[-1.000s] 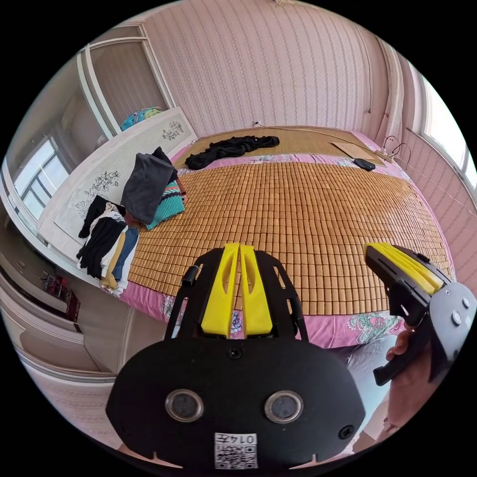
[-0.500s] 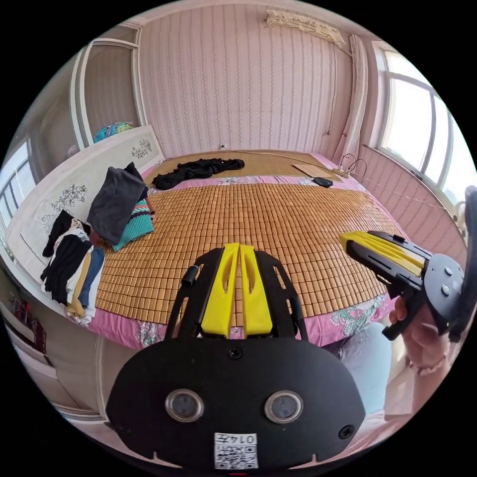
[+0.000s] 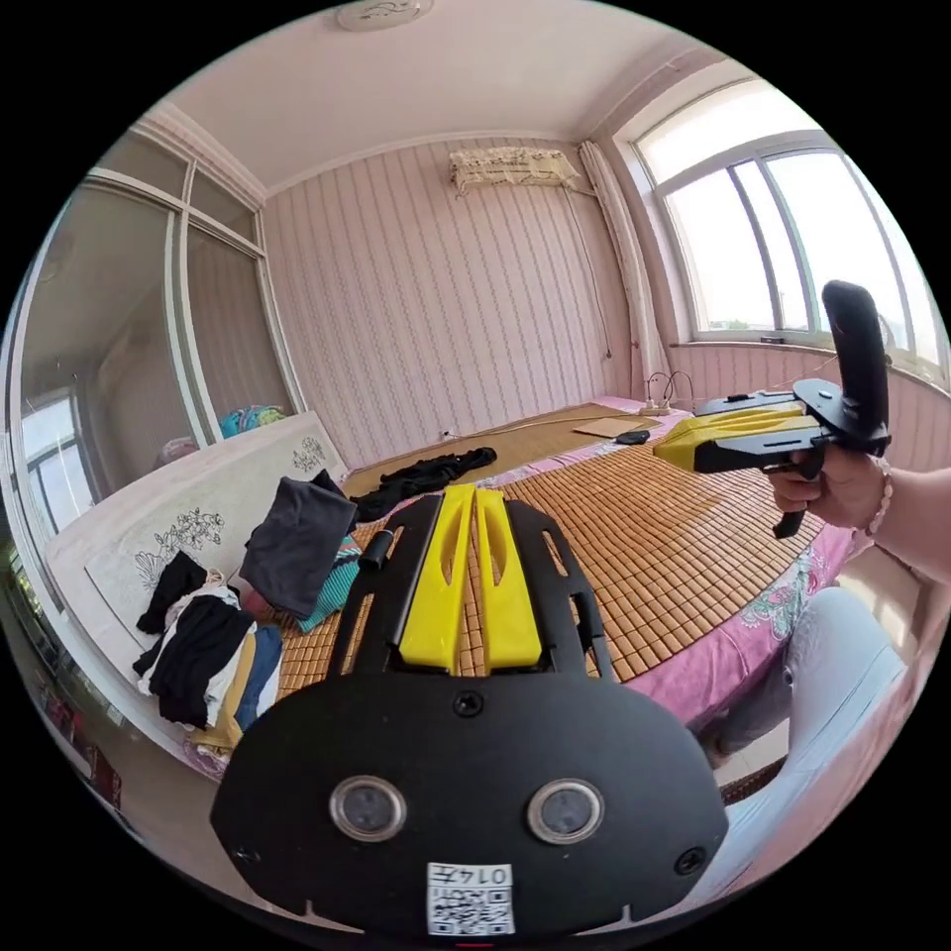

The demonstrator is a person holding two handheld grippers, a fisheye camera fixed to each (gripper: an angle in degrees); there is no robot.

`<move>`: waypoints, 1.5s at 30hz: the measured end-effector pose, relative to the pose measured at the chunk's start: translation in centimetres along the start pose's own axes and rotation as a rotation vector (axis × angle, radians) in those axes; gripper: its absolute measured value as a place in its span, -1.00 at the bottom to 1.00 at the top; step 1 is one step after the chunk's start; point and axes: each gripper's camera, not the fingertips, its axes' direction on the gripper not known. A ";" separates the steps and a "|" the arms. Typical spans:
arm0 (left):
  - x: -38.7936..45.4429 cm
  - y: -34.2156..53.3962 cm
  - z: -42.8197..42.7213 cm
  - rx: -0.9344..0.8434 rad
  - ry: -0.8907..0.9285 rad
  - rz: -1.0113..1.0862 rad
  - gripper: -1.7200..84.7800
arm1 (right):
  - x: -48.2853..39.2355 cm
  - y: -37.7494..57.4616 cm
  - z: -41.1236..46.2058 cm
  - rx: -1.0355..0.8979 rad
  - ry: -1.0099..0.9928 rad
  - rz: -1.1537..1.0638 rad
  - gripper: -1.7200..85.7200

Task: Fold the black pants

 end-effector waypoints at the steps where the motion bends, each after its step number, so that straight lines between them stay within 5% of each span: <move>1: -0.4 0.8 -0.9 0.023 -0.079 -0.025 -0.98 | -0.3 -0.3 0.7 -0.002 -0.011 -0.016 -0.97; 4: -1.8 3.5 -3.1 0.124 -0.312 -0.197 -0.98 | -0.9 -1.1 2.4 0.007 -0.056 -0.041 -0.97; 12: -4.7 7.2 -5.2 0.117 -0.454 -0.067 -0.98 | -1.1 -3.8 8.1 -0.033 -0.155 -0.005 -0.80; 15: -8.5 8.0 -4.9 -0.030 -0.384 -0.131 -0.98 | -1.0 -4.7 10.8 -0.050 -0.218 0.021 -0.77; 20: -13.5 11.4 -7.1 0.144 -0.443 -0.187 -0.98 | -2.8 -5.9 15.1 -0.057 -0.244 -0.041 -0.79; 27: -24.0 15.4 -5.4 -0.061 -0.473 -0.355 -0.82 | -5.2 -8.4 22.7 -0.145 -0.331 -0.136 -0.74; 31: -31.7 20.7 -6.3 0.008 -0.530 -0.480 -0.62 | -5.6 -11.7 30.0 -0.190 -0.420 -0.167 -0.66; 37: -44.5 28.5 -5.5 -0.011 -0.563 -0.706 -0.71 | -6.0 -18.4 42.5 -0.245 -0.519 -0.251 -0.65; 45: -60.5 28.8 4.6 -0.102 -0.409 -0.634 -0.69 | -5.0 -27.4 59.5 -0.263 -0.461 -0.251 -0.67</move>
